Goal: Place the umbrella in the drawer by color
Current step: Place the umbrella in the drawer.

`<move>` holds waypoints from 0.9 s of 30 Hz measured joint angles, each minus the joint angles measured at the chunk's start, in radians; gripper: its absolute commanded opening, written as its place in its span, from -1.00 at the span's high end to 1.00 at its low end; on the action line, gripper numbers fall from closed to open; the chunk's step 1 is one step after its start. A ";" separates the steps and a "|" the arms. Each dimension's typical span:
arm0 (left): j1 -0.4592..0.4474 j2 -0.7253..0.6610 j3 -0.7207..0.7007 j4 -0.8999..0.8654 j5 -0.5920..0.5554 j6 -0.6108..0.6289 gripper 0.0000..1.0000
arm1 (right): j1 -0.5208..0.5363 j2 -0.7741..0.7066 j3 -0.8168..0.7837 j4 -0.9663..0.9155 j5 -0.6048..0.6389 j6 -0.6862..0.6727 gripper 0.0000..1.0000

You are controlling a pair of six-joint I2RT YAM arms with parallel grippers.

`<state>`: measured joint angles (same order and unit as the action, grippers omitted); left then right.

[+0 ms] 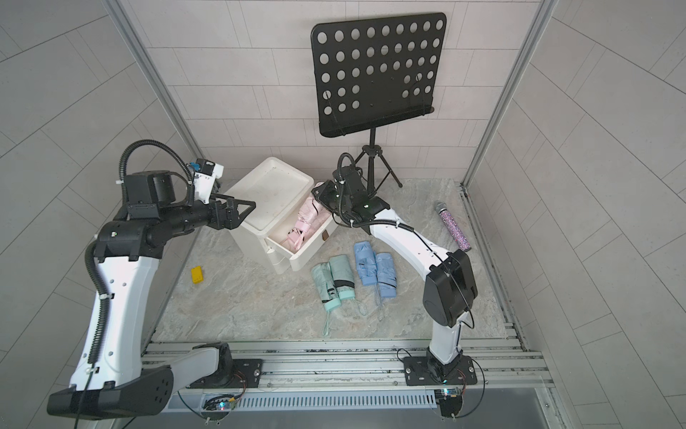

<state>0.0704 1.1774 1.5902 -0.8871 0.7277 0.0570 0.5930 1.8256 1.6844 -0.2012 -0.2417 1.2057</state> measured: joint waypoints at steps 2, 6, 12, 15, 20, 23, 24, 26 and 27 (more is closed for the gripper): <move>0.007 -0.006 -0.012 0.000 0.001 0.003 -0.83 | 0.006 0.030 0.006 -0.021 0.018 0.014 0.43; 0.033 -0.013 -0.032 0.000 0.011 0.005 -0.83 | 0.016 0.068 0.025 -0.041 0.033 0.048 0.42; 0.073 -0.013 -0.055 0.005 0.040 0.004 -0.83 | 0.026 0.105 0.083 -0.043 0.043 0.069 0.41; 0.086 -0.013 -0.058 0.008 0.056 0.004 -0.83 | 0.029 0.120 0.094 -0.043 0.045 0.082 0.39; 0.104 -0.013 -0.058 0.017 0.075 0.003 -0.83 | 0.033 0.152 0.117 -0.047 0.048 0.100 0.16; 0.112 -0.013 -0.061 0.024 0.087 0.002 -0.83 | 0.038 0.171 0.153 -0.070 0.061 0.103 -0.11; 0.113 -0.013 -0.065 0.027 0.091 0.000 -0.82 | 0.041 0.179 0.175 -0.094 0.066 0.103 -0.23; 0.115 -0.013 -0.073 0.031 0.098 -0.004 -0.82 | 0.044 0.198 0.222 -0.131 0.073 0.103 -0.37; 0.115 -0.013 -0.077 0.032 0.100 -0.005 -0.83 | 0.046 0.208 0.249 -0.143 0.075 0.097 -0.44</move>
<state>0.1852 1.1648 1.5135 -0.8555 0.8280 0.0517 0.6388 2.0331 1.9339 -0.3447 -0.1665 1.3029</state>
